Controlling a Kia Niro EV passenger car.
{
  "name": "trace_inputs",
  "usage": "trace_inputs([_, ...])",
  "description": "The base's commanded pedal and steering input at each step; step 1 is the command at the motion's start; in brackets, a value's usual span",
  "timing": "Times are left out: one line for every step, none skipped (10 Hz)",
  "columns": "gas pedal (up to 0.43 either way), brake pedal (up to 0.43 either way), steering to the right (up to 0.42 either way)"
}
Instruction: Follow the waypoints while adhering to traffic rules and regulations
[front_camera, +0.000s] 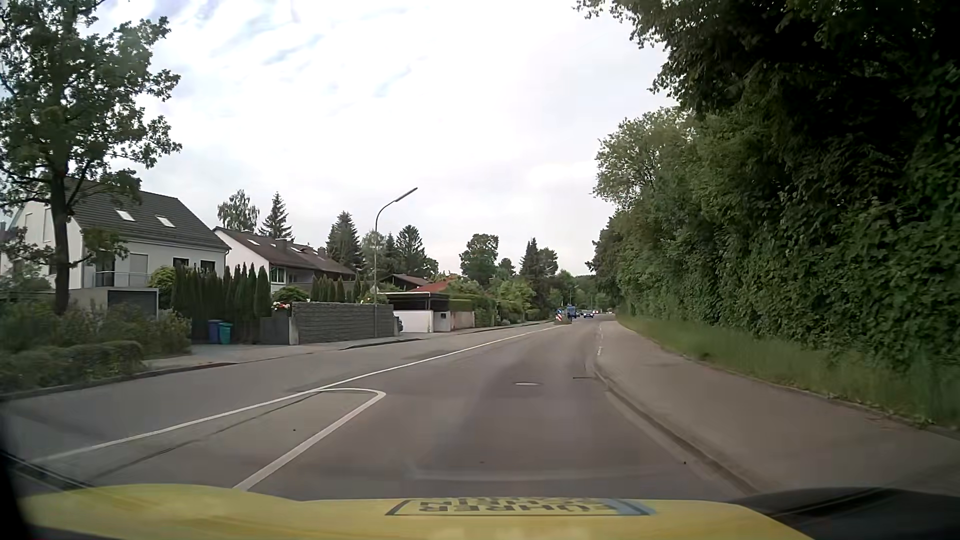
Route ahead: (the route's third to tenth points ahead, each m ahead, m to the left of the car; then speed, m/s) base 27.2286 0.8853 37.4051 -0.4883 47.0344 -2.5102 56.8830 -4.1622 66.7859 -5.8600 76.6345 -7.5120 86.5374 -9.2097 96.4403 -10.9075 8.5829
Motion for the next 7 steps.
trace_inputs([0.197, 0.0, 0.025])
trace_inputs([0.169, 0.0, 0.025])
trace_inputs([0.169, 0.0, 0.025])
trace_inputs([0.169, 0.0, 0.025])
trace_inputs([0.169, 0.0, 0.025])
trace_inputs([0.157, 0.0, 0.025])
trace_inputs([0.157, 0.0, 0.025])
